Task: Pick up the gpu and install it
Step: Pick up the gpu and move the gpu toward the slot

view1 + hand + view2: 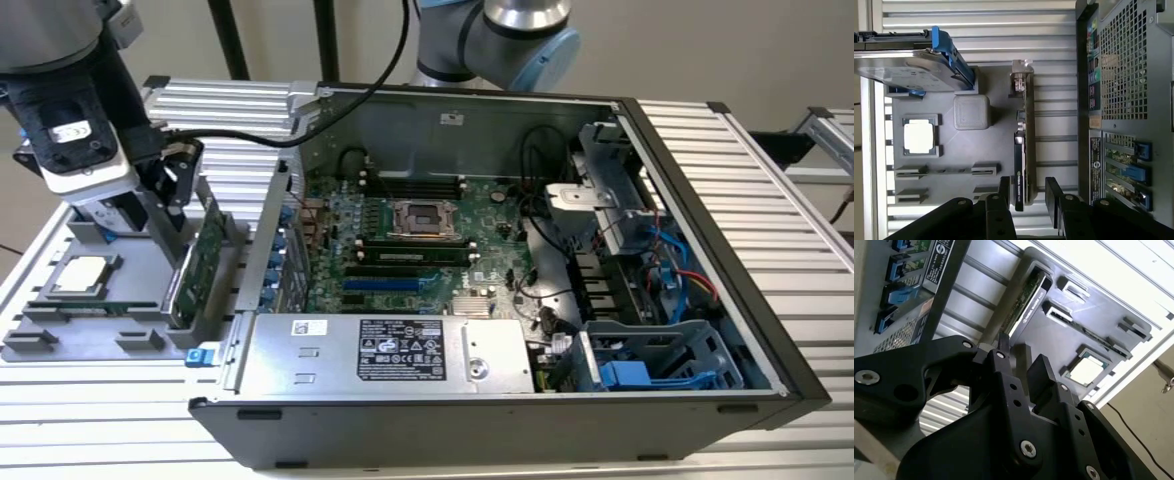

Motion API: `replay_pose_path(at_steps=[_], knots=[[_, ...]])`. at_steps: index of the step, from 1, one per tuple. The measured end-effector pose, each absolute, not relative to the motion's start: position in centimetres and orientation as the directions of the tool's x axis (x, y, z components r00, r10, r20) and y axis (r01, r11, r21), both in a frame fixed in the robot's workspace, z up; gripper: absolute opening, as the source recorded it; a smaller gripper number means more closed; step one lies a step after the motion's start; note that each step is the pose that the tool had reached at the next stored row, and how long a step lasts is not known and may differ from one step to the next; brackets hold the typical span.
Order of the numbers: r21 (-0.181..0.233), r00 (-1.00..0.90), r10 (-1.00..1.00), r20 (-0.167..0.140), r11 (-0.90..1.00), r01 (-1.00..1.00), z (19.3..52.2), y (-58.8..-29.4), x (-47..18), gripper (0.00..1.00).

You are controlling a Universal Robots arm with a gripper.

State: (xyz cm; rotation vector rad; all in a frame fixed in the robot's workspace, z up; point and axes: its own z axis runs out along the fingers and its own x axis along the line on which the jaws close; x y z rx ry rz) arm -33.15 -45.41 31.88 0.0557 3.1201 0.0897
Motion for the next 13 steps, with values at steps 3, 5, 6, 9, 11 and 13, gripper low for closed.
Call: replay_pose_path(at_steps=[3, 5, 6, 9, 11, 13], knots=[[0.058, -0.999, 0.036, -0.019, 0.998, 0.035, 31.68, -45.41, -33.15, 1.0], [0.058, -0.999, 0.036, -0.019, 0.998, 0.035, 31.53, -45.41, -33.15, 1.0], [0.058, -0.999, 0.036, -0.019, 0.998, 0.035, 31.46, -45.41, -33.15, 1.0], [0.058, -0.999, 0.036, -0.019, 0.998, 0.035, 31.2, -45.41, -33.14, 1.0], [0.058, -0.999, 0.036, -0.019, 0.998, 0.035, 31.02, -45.41, -33.15, 1.0], [0.058, -0.999, 0.036, -0.019, 0.998, 0.035, 30.81, -45.41, -33.15, 1.0]])
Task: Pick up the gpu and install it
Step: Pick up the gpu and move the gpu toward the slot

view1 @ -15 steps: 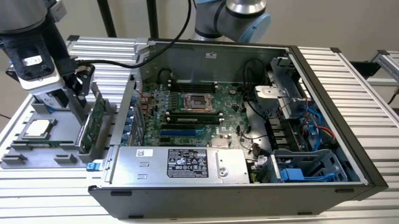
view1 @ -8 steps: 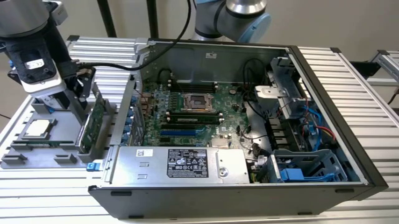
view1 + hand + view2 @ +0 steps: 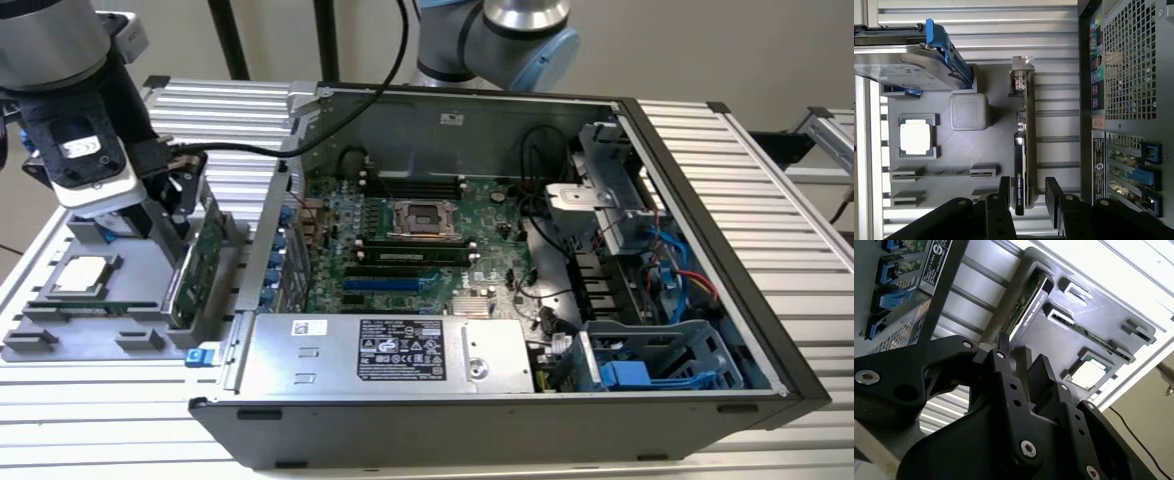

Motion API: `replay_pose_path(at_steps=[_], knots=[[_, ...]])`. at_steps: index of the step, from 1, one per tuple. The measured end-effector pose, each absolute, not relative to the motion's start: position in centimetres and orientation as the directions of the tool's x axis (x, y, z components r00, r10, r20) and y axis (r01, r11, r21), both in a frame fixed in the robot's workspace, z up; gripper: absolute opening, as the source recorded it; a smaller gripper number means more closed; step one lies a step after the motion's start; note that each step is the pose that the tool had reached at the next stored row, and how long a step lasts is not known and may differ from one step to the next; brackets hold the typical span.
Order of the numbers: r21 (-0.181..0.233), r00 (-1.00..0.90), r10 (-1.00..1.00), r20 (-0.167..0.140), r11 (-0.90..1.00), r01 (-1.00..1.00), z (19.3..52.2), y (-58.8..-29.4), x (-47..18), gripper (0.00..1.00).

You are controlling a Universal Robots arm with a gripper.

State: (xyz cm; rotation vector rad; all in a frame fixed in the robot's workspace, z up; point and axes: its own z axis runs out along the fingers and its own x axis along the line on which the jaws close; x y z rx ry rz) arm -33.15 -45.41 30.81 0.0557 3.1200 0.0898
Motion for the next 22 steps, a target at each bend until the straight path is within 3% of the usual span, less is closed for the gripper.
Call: replay_pose_path(at_steps=[22], knots=[[0.057, -0.999, 0.037, -0.011, 0.998, 0.036, 28.7, -45.4, -33.2, 1.0]])
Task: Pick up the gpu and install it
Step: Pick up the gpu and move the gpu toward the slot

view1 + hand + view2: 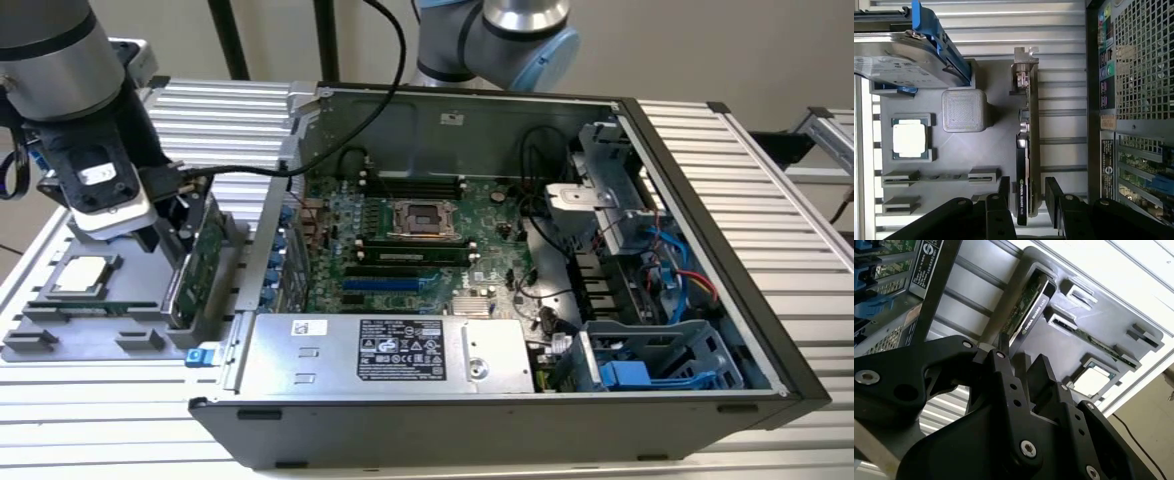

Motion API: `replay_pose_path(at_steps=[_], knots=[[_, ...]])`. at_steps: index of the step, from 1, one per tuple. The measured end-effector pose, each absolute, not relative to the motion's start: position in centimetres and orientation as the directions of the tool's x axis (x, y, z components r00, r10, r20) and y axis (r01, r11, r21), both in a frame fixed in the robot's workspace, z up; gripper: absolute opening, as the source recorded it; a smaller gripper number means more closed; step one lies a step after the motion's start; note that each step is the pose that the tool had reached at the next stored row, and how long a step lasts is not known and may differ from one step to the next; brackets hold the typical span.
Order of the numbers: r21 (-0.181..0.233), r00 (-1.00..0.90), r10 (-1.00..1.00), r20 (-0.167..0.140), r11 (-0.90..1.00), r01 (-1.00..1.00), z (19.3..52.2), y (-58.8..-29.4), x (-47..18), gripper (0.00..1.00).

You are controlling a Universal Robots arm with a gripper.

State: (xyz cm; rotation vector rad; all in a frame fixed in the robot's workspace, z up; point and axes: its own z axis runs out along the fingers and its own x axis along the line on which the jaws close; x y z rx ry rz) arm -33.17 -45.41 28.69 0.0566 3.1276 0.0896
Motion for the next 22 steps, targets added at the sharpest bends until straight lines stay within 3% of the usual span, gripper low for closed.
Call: replay_pose_path(at_steps=[22], knots=[[0.057, -0.999, 0.037, -0.007, 0.998, 0.036, 26.5, -45.3, -33.2, 1.0]])
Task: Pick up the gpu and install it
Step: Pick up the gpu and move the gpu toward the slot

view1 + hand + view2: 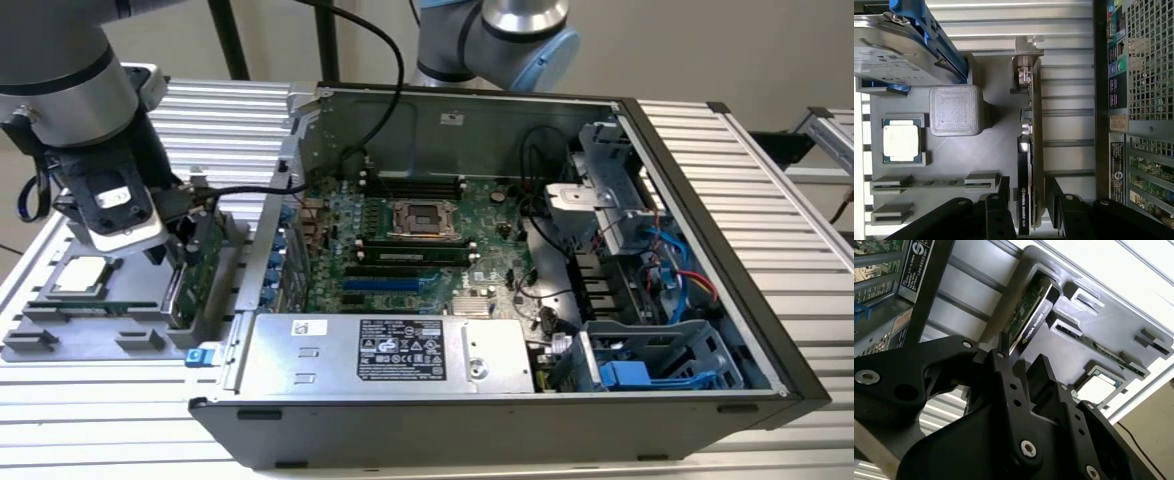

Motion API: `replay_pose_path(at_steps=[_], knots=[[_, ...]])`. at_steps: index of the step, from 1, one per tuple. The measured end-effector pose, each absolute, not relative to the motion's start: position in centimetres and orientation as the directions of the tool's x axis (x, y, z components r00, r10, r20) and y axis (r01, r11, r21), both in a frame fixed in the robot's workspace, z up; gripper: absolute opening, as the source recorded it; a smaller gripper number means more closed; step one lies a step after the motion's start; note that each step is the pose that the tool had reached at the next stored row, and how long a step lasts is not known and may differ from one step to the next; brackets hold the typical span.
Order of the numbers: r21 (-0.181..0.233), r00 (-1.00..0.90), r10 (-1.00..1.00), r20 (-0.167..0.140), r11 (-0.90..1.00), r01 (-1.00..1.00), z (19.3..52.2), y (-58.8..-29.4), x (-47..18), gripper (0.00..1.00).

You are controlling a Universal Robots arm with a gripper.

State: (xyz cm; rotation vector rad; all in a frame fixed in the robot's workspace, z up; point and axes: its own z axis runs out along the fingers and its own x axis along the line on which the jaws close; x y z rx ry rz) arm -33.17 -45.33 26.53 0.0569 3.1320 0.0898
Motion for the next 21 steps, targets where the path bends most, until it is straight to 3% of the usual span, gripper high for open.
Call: replay_pose_path(at_steps=[21], knots=[[0.057, -0.999, 0.035, -0.004, 0.998, 0.034, 24.7, -45.3, -33.2, 1.0]])
